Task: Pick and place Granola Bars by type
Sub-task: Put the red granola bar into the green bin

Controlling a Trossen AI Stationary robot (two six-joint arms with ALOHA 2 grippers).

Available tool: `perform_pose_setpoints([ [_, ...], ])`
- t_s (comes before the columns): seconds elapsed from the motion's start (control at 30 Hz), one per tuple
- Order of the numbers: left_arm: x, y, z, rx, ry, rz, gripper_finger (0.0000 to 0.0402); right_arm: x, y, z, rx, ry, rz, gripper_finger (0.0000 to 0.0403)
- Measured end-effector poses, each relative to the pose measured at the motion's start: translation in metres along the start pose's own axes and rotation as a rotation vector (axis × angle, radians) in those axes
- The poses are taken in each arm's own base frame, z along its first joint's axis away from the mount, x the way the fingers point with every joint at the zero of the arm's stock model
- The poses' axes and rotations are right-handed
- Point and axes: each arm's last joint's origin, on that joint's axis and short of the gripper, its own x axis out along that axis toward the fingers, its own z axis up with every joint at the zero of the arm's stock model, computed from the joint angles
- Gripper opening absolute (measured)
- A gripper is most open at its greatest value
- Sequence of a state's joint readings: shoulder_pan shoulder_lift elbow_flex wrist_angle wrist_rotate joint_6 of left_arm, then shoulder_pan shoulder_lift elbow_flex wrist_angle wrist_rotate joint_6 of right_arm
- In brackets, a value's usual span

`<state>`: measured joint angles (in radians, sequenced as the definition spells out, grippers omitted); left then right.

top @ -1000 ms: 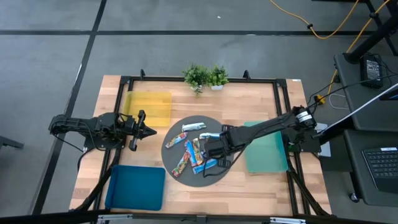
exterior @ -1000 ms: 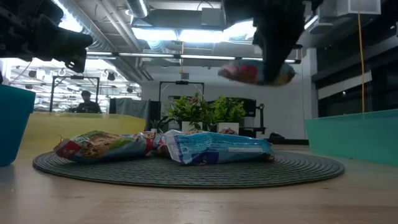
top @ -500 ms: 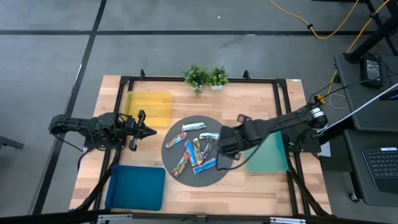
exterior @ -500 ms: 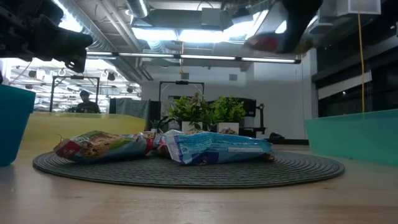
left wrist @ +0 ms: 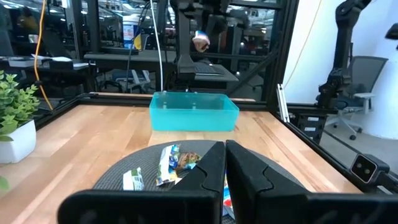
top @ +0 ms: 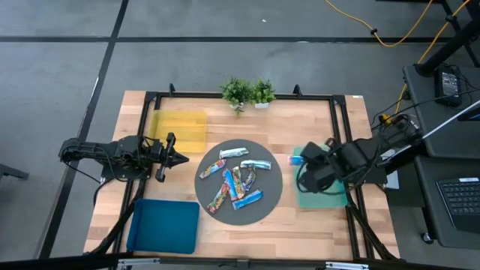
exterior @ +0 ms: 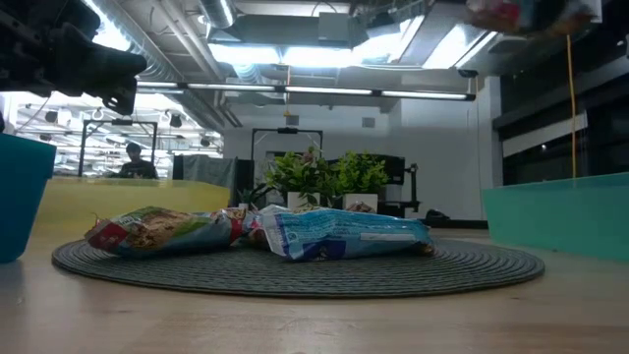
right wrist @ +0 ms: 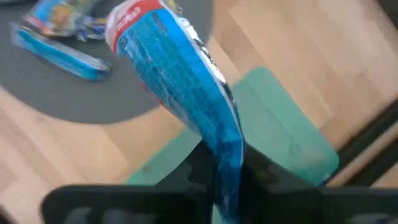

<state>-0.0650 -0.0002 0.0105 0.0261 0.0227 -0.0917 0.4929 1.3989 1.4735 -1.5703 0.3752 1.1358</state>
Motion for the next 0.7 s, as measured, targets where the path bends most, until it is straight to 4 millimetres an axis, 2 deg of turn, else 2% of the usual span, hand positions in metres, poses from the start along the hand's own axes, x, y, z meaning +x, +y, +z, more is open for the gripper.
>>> perform_pose_setpoints([
  [0.3,0.0,0.0,0.0,0.0,0.0,0.0,0.0006,0.049,-0.021,-0.045,0.084,0.19,-0.074,0.0027],
  [0.53,0.0,0.0,0.0,0.0,0.0,0.0,0.0007,0.08,-0.029,-0.064,0.121,0.231,-0.041,0.0042],
  [0.7,0.0,0.0,0.0,0.0,0.0,0.0,0.0007,0.097,-0.036,-0.076,0.138,0.289,-0.071,0.0031],
])
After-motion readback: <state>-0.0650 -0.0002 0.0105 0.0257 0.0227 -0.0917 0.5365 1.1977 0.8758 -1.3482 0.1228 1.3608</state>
